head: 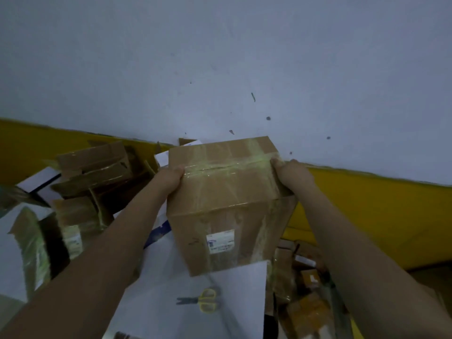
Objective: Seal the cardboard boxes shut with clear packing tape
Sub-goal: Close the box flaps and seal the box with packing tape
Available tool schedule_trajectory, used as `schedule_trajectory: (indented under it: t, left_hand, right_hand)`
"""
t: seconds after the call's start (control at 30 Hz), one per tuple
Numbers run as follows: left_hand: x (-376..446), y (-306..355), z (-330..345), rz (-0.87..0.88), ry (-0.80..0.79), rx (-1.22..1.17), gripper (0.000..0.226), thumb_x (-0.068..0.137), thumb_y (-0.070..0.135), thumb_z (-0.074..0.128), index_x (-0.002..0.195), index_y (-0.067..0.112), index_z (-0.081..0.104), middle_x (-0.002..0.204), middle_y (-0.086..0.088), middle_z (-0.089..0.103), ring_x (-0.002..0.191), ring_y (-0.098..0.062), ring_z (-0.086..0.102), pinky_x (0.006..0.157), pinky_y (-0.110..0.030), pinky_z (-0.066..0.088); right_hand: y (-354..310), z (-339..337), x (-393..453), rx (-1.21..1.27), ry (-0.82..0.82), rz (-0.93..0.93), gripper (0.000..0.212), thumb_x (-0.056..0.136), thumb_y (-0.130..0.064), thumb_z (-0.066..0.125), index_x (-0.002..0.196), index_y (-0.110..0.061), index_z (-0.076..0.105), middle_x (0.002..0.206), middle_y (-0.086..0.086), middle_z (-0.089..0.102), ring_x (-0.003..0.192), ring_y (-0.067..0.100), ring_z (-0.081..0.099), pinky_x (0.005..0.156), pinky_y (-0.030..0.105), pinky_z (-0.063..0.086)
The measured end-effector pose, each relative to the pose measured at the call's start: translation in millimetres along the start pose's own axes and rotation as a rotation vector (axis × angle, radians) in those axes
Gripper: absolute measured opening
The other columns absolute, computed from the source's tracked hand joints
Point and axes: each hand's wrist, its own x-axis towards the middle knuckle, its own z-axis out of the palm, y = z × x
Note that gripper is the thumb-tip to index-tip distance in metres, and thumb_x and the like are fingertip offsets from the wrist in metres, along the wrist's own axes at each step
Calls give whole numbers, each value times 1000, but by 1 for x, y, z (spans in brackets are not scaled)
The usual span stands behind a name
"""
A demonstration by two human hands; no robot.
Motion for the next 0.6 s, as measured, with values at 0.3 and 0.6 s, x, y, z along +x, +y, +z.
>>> schedule_trajectory:
  t: [0.3,0.6]
  left_hand:
    - [-2,-2,6,135,-21,208,57,109,43,32,146,2,45,143,-21,52,128,-36,51,96,-36,40]
    - [-13,-30,-9,119,-211,-34,39,99,49,57,126,21,63,114,-3,70,104,-22,68,87,-39,56]
  right_hand:
    - [13,4,-5,295,-149,131,82,99,-66,29,140,4,47,144,21,48,124,38,51,91,41,42]
    - [52,-2,-33,799,-477,77,51,90,-59,61,116,-15,67,107,5,76,97,22,73,79,38,58]
